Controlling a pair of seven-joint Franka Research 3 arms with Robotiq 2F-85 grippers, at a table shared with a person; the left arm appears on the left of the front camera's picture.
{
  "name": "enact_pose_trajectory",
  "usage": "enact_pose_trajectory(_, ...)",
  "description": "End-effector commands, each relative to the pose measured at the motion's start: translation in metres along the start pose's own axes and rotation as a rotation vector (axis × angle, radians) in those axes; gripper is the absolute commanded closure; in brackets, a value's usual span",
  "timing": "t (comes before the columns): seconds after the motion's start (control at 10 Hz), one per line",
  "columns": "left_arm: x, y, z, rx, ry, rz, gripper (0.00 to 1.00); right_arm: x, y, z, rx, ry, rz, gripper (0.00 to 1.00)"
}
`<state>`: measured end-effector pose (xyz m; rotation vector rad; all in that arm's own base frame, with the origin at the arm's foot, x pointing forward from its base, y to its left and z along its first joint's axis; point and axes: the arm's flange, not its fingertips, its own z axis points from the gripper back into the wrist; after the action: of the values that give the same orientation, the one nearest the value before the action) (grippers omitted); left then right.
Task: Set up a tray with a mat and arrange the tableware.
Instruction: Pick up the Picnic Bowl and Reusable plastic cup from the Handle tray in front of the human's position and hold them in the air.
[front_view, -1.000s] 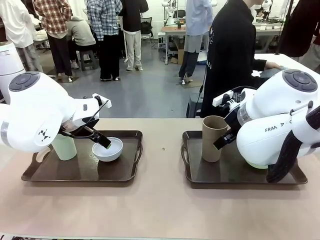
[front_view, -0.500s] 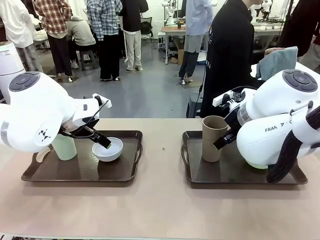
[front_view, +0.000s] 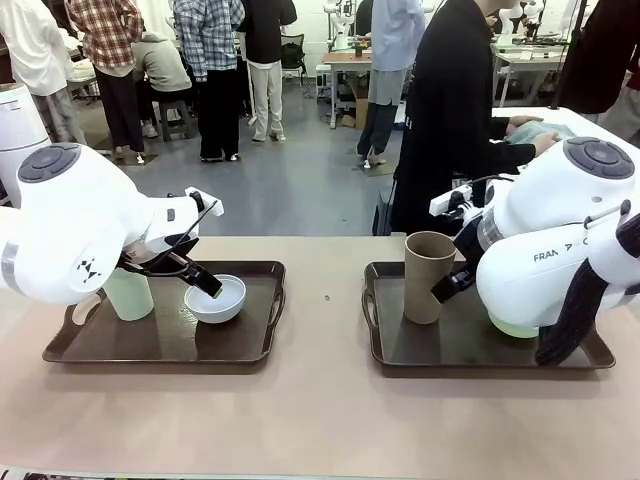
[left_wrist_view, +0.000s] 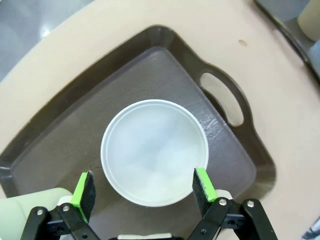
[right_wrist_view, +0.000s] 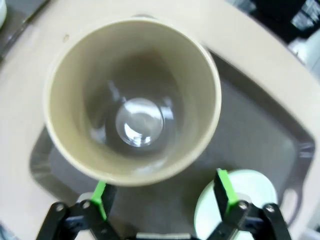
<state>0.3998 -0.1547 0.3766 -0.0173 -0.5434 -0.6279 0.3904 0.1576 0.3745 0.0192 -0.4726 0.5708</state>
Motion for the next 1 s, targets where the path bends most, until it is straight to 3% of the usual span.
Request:
enact_pose_trajectory(0.0,-0.03,-0.006,0.065,-0.039,0.026,-0.057,0.0,-0.054,0.018,0.071,-0.073,0.1,-0.131,0.0)
enact_pose_trajectory(0.1,-0.053,-0.006,0.096,-0.038,0.026,-0.056,0.0,-0.087,0.01,0.098,-0.115,0.134,-0.174,0.0)
enact_pose_trajectory(0.2,-0.078,0.007,0.099,-0.027,0.117,-0.004,0.0,-0.117,0.005,0.106,-0.118,0.196,-0.218,0.0)
enact_pose_trajectory(0.5,-0.135,-0.015,0.065,-0.347,0.407,0.142,0.0,-0.183,0.019,0.083,0.078,0.343,-0.172,0.0)
enact_pose_trajectory(0.6,-0.029,0.018,0.083,-0.129,0.232,0.051,0.0,-0.045,-0.02,0.117,-0.073,0.282,-0.228,0.0)
enact_pose_trajectory(0.7,-0.029,0.018,0.083,-0.129,0.232,0.051,0.0,-0.045,-0.02,0.117,-0.073,0.282,-0.228,0.0)
enact_pose_trajectory(0.8,-0.049,0.017,0.076,-0.242,0.345,0.091,0.0,-0.055,-0.015,0.124,-0.013,0.337,-0.211,0.0)
enact_pose_trajectory(0.9,-0.035,0.024,0.093,-0.297,0.191,0.178,0.0,-0.041,-0.014,0.125,0.329,0.297,-0.181,0.0)
